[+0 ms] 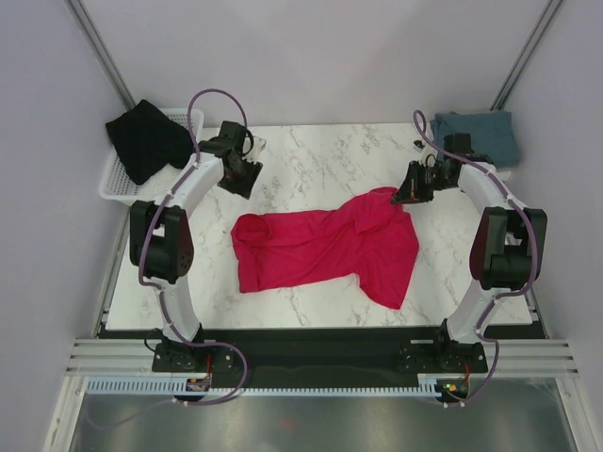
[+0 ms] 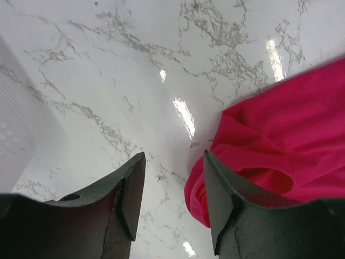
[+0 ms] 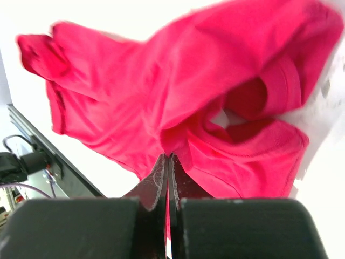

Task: Fold and stack the t-shirts
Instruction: Flatten the tshirt out

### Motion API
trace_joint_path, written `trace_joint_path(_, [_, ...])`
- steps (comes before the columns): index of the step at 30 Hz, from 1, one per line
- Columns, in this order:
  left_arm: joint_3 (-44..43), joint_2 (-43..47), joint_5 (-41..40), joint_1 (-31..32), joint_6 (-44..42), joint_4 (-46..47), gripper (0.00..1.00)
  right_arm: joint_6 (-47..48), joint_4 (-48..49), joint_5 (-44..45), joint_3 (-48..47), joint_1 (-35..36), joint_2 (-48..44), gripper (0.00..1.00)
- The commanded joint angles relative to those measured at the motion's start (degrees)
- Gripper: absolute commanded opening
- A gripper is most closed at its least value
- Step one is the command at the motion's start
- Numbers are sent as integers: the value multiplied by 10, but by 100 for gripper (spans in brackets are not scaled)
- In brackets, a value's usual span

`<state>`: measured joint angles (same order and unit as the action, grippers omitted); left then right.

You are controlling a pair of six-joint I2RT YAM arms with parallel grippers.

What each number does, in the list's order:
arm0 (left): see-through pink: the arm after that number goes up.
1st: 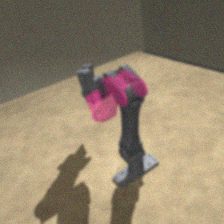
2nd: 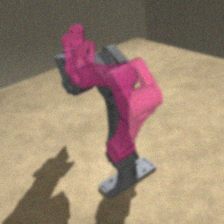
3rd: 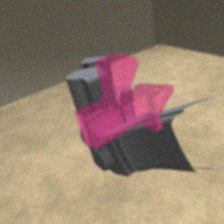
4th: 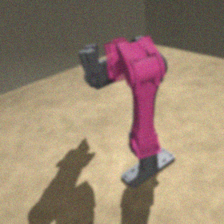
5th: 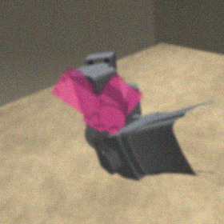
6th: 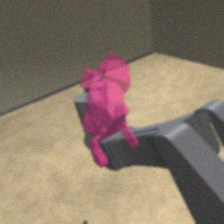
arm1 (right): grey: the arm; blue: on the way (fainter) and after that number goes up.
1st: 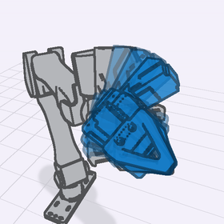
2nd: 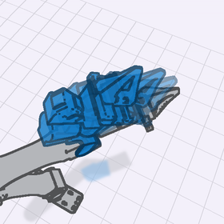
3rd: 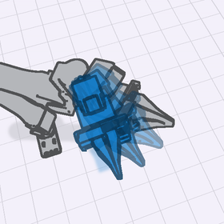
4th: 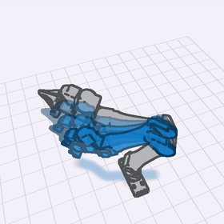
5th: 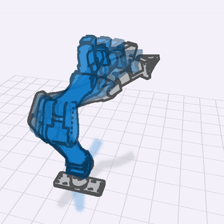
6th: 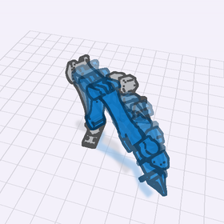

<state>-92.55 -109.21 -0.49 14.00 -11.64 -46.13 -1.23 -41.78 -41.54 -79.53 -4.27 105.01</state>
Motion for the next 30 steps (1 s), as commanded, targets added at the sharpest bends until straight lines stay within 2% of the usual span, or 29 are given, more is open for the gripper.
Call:
trace_joint_path(1, [-40, -32, -6, 13, -8, 4, 55, -25, 20, -42, -40, 1, -21, 0])
trace_joint_path(6, [-16, -1, -27, 56, -43, -6, 54, -52, 50, -47, -56, 2, -10, 0])
trace_joint_path(10, [12, 29, -35, 120, -93, -13, 55, -67, 62, -47, -65, 2, 2, 0])
trace_joint_path(15, [39, 29, -64, 176, -121, -26, 55, -74, 68, -54, -76, 4, 15, 0])
trace_joint_path(20, [39, 20, -64, 177, -98, -61, 55, -71, 69, -58, -79, 3, 16, 0])
trace_joint_path(30, [91, 35, -65, 178, -94, -62, 54, -74, 79, -63, -77, 3, 18, 0])
